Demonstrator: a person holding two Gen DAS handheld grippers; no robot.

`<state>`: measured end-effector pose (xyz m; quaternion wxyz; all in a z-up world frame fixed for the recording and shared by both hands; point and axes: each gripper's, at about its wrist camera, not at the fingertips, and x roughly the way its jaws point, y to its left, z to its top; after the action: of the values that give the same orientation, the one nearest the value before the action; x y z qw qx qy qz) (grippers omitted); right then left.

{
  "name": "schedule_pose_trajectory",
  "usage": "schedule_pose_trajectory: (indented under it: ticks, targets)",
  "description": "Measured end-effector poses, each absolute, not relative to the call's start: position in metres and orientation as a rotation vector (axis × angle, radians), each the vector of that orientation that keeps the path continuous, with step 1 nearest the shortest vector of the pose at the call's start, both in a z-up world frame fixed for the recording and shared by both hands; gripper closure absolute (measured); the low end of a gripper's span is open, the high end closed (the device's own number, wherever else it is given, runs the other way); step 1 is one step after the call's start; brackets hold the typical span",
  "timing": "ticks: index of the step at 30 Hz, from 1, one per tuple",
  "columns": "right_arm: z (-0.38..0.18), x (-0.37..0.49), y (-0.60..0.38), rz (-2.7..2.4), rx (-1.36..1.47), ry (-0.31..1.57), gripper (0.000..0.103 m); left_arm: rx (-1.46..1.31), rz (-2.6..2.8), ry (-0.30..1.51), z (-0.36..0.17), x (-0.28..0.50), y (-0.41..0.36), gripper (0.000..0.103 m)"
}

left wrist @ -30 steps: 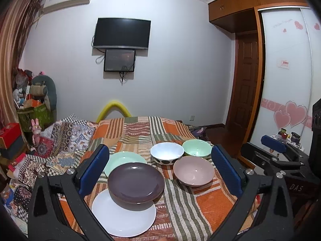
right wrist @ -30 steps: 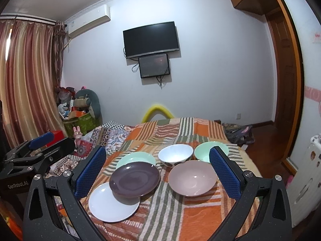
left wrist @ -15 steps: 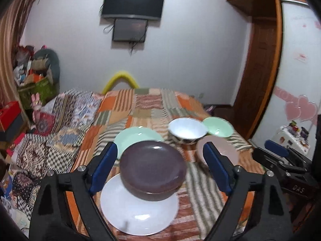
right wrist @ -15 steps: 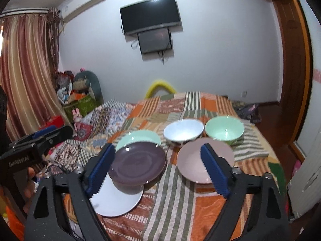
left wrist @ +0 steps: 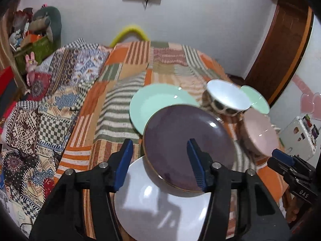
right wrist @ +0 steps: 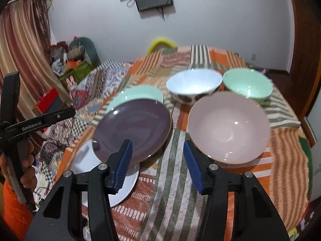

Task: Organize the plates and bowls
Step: 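Close the left tool on the dark purple plate rim while the right tool grips it too, then lift the purple plate with both tools and carry it toward the pink bowl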

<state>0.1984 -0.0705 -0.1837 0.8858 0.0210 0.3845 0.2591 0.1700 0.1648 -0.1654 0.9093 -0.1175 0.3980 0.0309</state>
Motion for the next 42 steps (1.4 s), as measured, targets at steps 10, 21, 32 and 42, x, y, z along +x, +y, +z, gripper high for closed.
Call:
schedule_pose_trajectory:
  ticks: [10, 21, 32, 42]
  targets:
    - [-0.214, 0.227, -0.057, 0.543, 0.046, 0.903, 0.067, -0.283, 0.055, 0.899, -0.210, 0.199, 0.178, 0.066]
    - [-0.228, 0.243, -0.045, 0.537, 0.038, 0.944, 0.075, -0.316, 0.042, 0.932, -0.231, 0.224, 0.189, 0.081]
    - [-0.233, 0.253, -0.038, 0.523, 0.049, 0.952, 0.079, -0.316, 0.013, 0.955, -0.240, 0.233, 0.185, 0.084]
    - [-0.227, 0.249, -0.037, 0.527, 0.017, 0.930, 0.080, -0.347, -0.011, 0.969, -0.236, 0.223, 0.187, 0.084]
